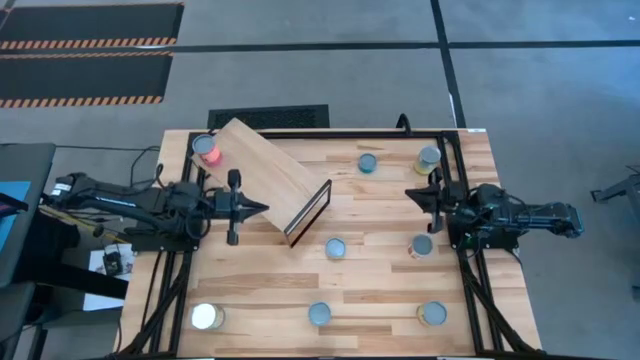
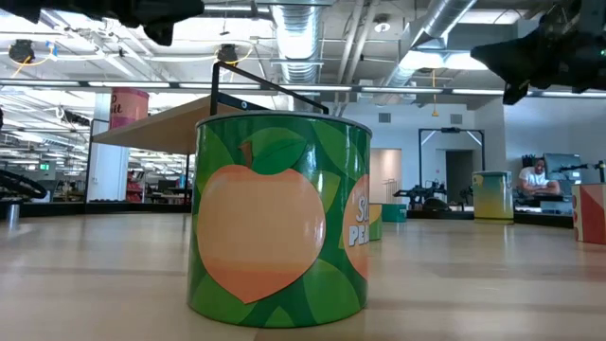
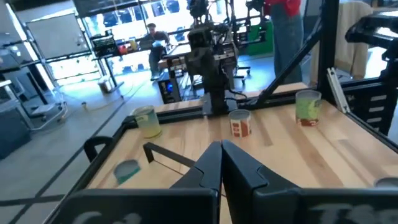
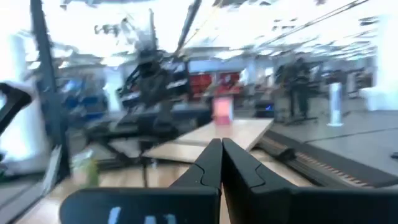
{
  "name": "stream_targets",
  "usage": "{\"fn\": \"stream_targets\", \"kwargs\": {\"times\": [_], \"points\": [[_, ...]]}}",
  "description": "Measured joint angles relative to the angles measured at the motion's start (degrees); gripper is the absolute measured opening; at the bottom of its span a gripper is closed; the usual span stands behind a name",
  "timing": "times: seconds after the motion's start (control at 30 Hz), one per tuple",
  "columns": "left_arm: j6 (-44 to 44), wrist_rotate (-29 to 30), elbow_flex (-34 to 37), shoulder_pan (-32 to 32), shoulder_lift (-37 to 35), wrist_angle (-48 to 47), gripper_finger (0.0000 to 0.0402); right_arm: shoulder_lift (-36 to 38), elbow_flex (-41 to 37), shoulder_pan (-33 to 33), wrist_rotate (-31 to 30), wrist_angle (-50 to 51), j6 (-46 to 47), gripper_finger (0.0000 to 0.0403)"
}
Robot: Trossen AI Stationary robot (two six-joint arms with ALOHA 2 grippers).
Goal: Pick and place cans onto a shelf
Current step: Put the canned tomatoes on the shelf
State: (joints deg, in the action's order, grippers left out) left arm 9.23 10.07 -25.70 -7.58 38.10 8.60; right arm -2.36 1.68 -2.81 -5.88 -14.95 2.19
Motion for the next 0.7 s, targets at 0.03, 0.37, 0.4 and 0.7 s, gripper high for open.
{"fn": "stream_targets", "kwargs": {"times": [0.03,0.37,0.4,0.7], "points": [[0.0,0.07,0.14,-0.2,0.02,0.05,0.0,-0.13,0.66,0.88,0.89,0.56,-1.69,0.0018],[0.0,0.08,0.45,-0.4,-0.35,0.55,0.0,-17.46,9.33,15.15,-17.35,13.18,-1.35,0.0008],[0.0,0.08,0.45,-0.4,-0.33,0.48,0.0,-20.14,9.93,17.05,-18.67,14.01,-0.03,0.0008],[-0.74,0.06,0.45,-0.38,-0.28,0.23,0.0,-41.42,20.79,32.32,-30.56,25.28,14.83,0.0028]]}}
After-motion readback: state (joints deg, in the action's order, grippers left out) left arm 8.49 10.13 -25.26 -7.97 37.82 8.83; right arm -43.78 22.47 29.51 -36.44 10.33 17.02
